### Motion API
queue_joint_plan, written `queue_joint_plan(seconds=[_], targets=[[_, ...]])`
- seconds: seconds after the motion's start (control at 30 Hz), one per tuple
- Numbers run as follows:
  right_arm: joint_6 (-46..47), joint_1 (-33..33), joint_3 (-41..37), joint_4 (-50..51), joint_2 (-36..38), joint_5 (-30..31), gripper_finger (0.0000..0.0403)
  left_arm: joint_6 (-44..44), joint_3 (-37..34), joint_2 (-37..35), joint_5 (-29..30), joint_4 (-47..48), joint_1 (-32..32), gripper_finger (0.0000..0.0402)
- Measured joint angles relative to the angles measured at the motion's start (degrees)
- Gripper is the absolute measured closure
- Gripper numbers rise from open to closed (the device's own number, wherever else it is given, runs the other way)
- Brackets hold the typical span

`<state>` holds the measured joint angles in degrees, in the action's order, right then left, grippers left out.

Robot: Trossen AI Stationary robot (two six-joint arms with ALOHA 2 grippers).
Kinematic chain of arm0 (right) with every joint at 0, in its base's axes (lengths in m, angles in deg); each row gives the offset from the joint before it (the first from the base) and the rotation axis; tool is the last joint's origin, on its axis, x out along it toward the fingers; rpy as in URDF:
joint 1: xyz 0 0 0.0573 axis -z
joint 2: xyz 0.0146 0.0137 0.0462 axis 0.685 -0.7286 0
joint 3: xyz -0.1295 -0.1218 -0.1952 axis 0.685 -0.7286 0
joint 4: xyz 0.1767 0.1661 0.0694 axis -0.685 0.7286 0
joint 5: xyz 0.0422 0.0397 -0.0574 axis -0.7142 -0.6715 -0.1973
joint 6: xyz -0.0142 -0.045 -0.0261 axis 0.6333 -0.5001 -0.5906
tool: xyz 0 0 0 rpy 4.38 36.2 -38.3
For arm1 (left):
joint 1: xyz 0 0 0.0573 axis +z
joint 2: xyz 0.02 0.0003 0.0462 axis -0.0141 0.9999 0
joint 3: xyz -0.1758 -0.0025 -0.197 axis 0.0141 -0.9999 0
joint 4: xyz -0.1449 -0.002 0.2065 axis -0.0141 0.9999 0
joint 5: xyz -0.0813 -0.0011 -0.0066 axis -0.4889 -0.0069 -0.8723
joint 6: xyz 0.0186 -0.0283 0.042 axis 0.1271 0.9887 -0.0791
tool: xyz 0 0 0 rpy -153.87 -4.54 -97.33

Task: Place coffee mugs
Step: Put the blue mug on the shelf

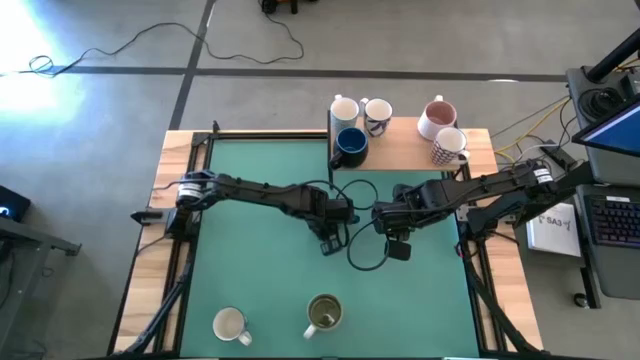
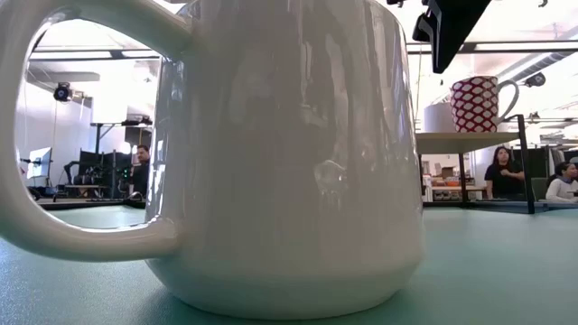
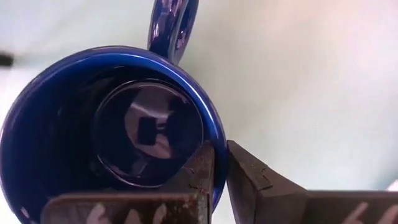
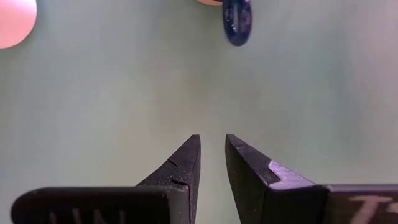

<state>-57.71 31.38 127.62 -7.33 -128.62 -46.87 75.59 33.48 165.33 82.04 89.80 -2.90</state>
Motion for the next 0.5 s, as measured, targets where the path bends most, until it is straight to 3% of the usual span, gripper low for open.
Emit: queue_joint_plan(seconds=[0.27, 0.4, 0.5], targets=[[0.0, 0.0, 0.0, -0.1, 0.0, 0.0, 0.0339, 13.1, 0.1, 0.1, -3.7, -2.6, 0.2, 0.0354], [0.0, 0.0, 0.0, 0.0, 0.0, 0.0, 0.0339, 10.6, 2.0, 0.1, -6.9, -2.0, 0.2, 0.0332], [0.0, 0.0, 0.0, 0.0, 0.0, 0.0, 0.0339, 0.8, 5.6, 0.1, -9.6, 1.2, 0.2, 0.0319]])
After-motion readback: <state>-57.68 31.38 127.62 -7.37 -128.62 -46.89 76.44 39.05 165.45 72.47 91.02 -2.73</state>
